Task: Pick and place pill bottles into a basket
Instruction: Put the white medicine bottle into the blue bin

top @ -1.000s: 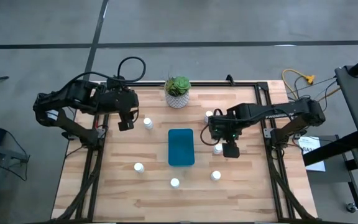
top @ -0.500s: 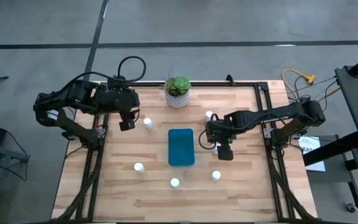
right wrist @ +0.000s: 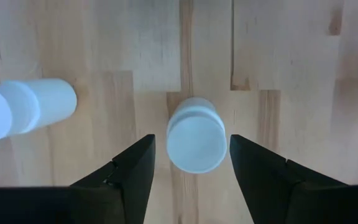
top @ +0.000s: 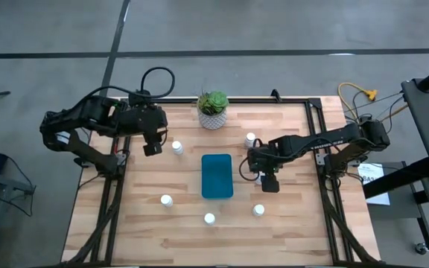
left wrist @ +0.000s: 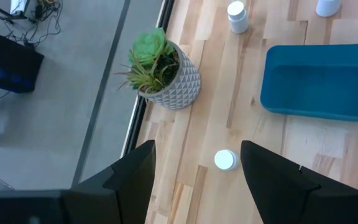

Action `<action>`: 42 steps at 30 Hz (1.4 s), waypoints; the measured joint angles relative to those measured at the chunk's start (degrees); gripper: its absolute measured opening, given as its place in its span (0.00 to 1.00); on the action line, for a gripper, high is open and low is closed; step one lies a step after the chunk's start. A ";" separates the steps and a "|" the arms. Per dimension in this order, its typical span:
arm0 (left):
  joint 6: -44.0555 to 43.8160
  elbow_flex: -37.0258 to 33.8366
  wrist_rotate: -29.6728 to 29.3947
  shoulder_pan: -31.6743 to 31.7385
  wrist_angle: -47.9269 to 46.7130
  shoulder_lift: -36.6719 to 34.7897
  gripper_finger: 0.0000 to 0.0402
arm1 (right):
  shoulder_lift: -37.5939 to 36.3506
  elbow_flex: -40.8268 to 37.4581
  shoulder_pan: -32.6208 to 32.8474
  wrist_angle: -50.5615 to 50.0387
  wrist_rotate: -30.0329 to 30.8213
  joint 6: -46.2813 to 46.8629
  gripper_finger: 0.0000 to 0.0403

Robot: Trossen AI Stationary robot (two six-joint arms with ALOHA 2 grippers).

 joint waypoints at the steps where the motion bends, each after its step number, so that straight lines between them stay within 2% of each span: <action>1: 0.00 0.00 0.00 -0.02 0.02 0.00 0.54 | 0.00 -0.04 -0.02 0.11 0.10 -0.13 0.50; 24: 0.05 0.00 0.04 0.00 0.26 0.00 0.54 | 0.00 -4.73 0.03 8.21 0.50 -2.11 0.50; 42: 0.52 0.00 -0.25 0.00 1.20 0.00 0.54 | 0.00 -6.50 0.03 8.74 0.46 -1.63 0.50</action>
